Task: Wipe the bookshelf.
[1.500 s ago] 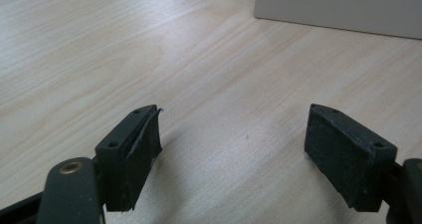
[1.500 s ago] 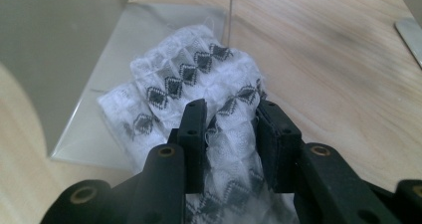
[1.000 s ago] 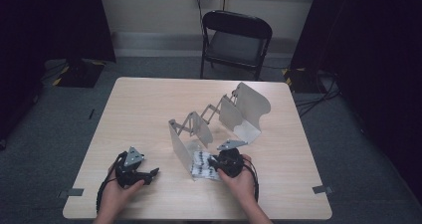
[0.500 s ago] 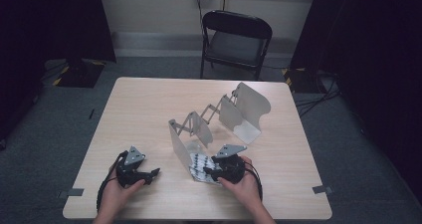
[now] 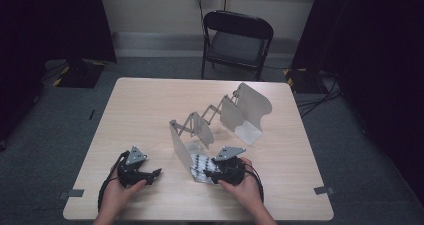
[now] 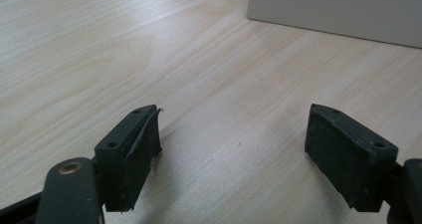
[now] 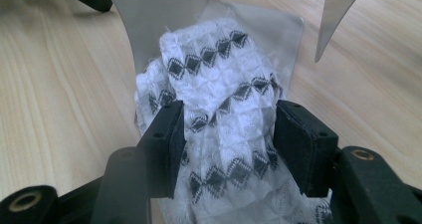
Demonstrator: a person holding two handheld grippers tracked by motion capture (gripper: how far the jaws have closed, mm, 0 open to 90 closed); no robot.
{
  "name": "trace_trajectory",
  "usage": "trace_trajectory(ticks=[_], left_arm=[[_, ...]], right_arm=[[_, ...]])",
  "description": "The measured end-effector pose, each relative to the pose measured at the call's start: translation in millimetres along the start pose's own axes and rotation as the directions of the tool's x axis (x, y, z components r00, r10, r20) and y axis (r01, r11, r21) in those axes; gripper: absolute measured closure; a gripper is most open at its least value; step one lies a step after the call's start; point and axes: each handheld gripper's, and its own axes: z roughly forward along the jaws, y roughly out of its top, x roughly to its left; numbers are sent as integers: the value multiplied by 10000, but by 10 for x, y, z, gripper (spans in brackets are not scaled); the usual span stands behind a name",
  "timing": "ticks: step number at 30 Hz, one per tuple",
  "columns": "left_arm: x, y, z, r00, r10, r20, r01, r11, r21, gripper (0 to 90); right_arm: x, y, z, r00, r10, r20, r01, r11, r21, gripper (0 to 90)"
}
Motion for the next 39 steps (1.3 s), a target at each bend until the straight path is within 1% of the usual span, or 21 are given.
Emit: trace_trajectory(ticks=[4, 7, 9, 11, 14, 16, 17, 20, 21, 22, 23, 24, 27, 29, 31, 33, 34, 35, 36, 38, 39], left_arm=[[5, 0, 2, 10000, -31, 19, 31, 10000, 9, 213], [5, 0, 2, 10000, -27, 18, 27, 10000, 10, 214], [4, 1, 1, 10000, -27, 23, 27, 10000, 15, 214], [2, 1, 0, 10000, -29, 13, 29, 10000, 21, 214], [4, 1, 1, 10000, -31, 7, 31, 10000, 19, 214], [4, 1, 3, 10000, -44, 9, 44, 10000, 11, 212], [4, 1, 3, 10000, -41, 11, 41, 10000, 5, 212], [0, 3, 4, 10000, -64, -18, 64, 10000, 10, 212], [-3, 2, 6, 9999, -127, -6, 127, 9999, 0, 212], [0, 5, 6, 10000, -81, -13, 81, 10000, 24, 212], [-1, 5, 6, 10000, -84, -18, 84, 10000, 23, 212], [1, 6, 6, 10000, -70, -6, 70, 10000, 44, 212], [-3, 9, 7, 10000, -72, -34, 72, 10000, 53, 212], [-3, 10, 9, 10000, -67, -33, 67, 10000, 50, 212], [-4, 9, 10, 10000, -67, -48, 67, 10000, 31, 212], [-9, 9, 9, 10000, -33, -78, 33, 10000, 16, 212], [-12, 8, 10, 10000, -31, -87, 31, 10000, -5, 213], [-14, 8, 9, 9999, -10, -118, 10, 10000, -17, 213], [-16, 7, 7, 9999, -6, -111, 6, 10000, -7, 213], [-18, 6, 4, 9999, 48, -131, -48, 10000, -1, 213], [-25, 4, 4, 9999, -36, -126, 35, 10000, -18, 213]], right_arm=[[9, -20, 33, 9999, -68, 80, 67, 9999, 146, 485], [52, -19, 73, 9992, -74, 396, 65, 9997, 248, 592], [98, 0, 111, 9972, -64, 748, 32, 9991, 418, 692], [110, 30, 122, 9964, 110, 838, -155, 9985, 522, 768], [86, 58, 116, 9902, 734, 1186, -779, 9964, 339, 803], [62, 68, 109, 9813, 1138, 1553, -1169, 9931, 111, 810], [45, 70, 107, 9770, 1395, 1612, -1406, 9900, -44, 811], [11, 67, 123, 9610, 2369, 1428, -2322, 9714, -488, 800], [16, 69, 147, 9597, 2427, 1416, -2379, 9700, -498, 780], [29, 74, 171, 9623, 2343, 1380, -2292, 9720, -521, 742], [59, 84, 207, 9700, 2111, 1210, -2080, 9774, -376, 703], [86, 92, 223, 9735, 1939, 1210, -1919, 9810, -283, 651], [108, 100, 150, 9786, 1816, 965, -1800, 9833, -257, 592], [89, 94, 97, 9809, 1761, 827, -1743, 9843, -293, 568], [65, 95, 36, 9817, 1681, 891, -1657, 9856, -339, 555], [41, 99, -39, 9872, 1355, 838, -1317, 9901, -488, 548], [42, 92, -63, 9872, 1319, 896, -1275, 9904, -532, 548], [42, 82, -70, 9869, 1387, 820, -1342, 9893, -579, 548], [47, 65, -63, 9881, 1363, 707, -1325, 9897, -548, 549], [95, 16, 11, 9914, 1002, 837, -1000, 9950, -63, 552], [113, -8, 57, 9928, 876, 814, -880, 9961, 12, 552]])
